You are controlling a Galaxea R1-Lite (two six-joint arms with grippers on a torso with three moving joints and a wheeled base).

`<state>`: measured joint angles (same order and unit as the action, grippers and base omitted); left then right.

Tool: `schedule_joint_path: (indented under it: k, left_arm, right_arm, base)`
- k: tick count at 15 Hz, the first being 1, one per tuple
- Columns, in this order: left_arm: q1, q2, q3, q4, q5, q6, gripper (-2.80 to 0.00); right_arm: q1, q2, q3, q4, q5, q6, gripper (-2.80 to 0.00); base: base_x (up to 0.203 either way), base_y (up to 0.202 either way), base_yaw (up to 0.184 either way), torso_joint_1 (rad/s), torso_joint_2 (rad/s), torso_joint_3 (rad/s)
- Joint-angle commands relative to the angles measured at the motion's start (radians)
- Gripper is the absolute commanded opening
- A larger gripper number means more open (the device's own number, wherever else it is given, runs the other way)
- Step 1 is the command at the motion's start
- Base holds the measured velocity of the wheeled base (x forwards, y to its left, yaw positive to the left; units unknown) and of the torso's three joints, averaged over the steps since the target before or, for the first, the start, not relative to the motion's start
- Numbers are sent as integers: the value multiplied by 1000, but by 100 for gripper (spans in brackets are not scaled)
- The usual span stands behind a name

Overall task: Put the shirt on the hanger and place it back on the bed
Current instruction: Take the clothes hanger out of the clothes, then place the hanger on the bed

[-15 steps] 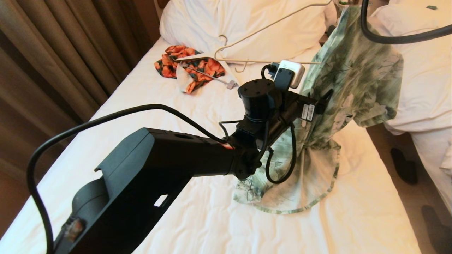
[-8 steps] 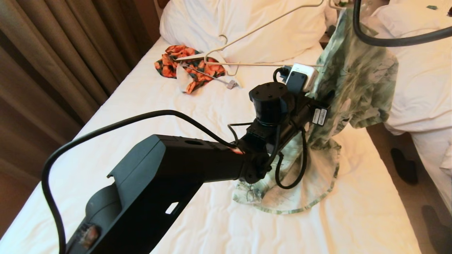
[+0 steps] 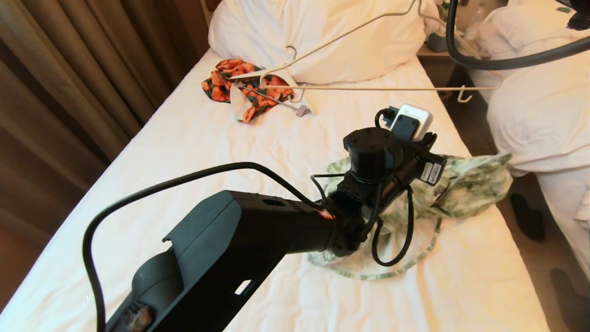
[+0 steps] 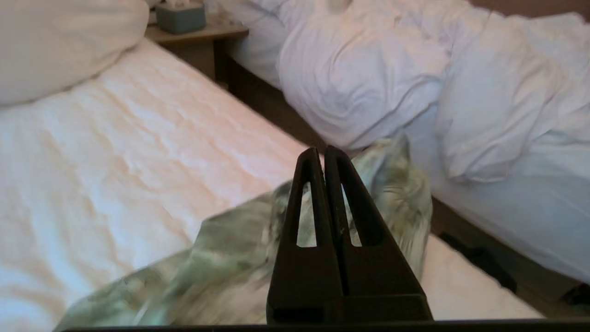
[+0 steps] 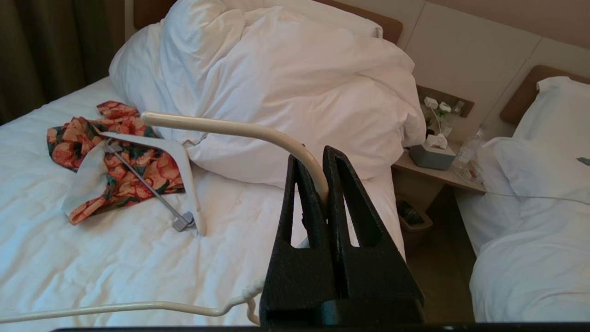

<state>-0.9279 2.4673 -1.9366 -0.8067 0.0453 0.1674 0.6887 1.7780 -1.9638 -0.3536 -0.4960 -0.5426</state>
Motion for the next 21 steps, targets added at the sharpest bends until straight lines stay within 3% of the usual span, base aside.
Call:
schedule_joint_path:
  k: [1, 4, 7, 8, 10, 13, 14, 21]
  left_arm:
    - [19, 33, 8, 10, 20, 1, -280]
    - [24, -5, 58, 62, 87, 4, -280]
    - [39, -33, 94, 89, 100, 9, -280]
    - [46, -33, 103, 89, 100, 9, 0]
    - [57, -54, 158, 78, 103, 9, 0]
    - [76, -140, 340, 9, 103, 10, 0]
    - [85, -173, 413, -24, 104, 10, -280]
    - [191, -447, 956, -320, 128, 8, -280]
  right_arm:
    - [-2, 8, -4, -2, -3, -4, -280]
    - [-22, 22, -4, -4, -3, -2, -280]
    - [-60, 31, -4, -8, -3, 20, -280]
    - [-70, 31, -4, -8, -3, 21, -280]
    - [-100, 27, -4, -8, -3, 21, -280]
    - [-144, 21, -4, -10, -4, 26, -280]
    - [-150, 20, -4, -10, -6, 26, -280]
    - [-193, 5, 10, -10, -10, 26, -280]
  base:
    - [0, 0, 0, 0, 0, 0]
    - [0, 0, 0, 0, 0, 0]
    - [0, 0, 0, 0, 0, 0]
    - [0, 0, 0, 0, 0, 0]
    - [0, 0, 0, 0, 0, 0]
    - [0, 0, 0, 0, 0, 0]
    - [0, 0, 0, 0, 0, 0]
    - [0, 0, 0, 0, 0, 0]
